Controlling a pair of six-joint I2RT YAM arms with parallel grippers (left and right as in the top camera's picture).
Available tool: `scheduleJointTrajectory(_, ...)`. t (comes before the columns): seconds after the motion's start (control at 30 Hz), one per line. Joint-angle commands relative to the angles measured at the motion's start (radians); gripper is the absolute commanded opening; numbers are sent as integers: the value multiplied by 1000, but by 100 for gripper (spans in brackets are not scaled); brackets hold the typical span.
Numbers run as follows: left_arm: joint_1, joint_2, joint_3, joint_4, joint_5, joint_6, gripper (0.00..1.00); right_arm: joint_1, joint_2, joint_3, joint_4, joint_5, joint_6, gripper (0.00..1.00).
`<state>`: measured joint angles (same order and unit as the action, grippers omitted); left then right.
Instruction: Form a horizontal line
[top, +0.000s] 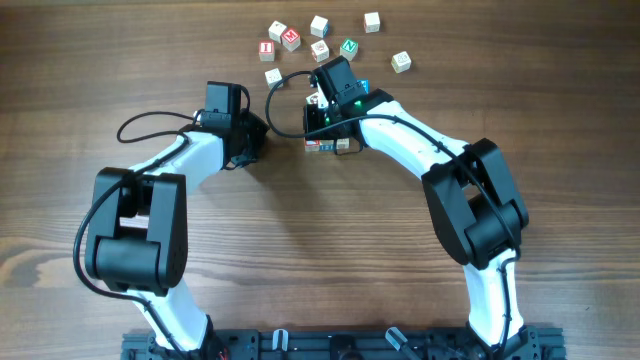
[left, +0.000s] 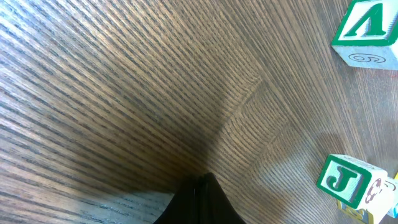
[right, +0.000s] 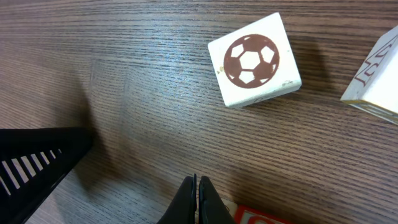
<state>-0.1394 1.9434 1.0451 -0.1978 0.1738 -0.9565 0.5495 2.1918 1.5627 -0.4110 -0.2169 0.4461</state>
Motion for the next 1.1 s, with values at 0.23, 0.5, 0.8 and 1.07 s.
scheduleJointTrajectory(0.23,5,123,-93,-66,-127,6,5,3,12,25,14,6,-17,5)
scheduleJointTrajectory(0.5,5,123,-93,-66,-127,6,5,3,12,25,-13,17,-17,5)
scheduleJointTrajectory(0.8,5,123,-93,-66,-127,6,5,3,12,46,-10,27,-18,4)
scheduleJointTrajectory(1.07,5,123,-93,-66,-131,6,5,0,10,114,-78,83,-28,5)
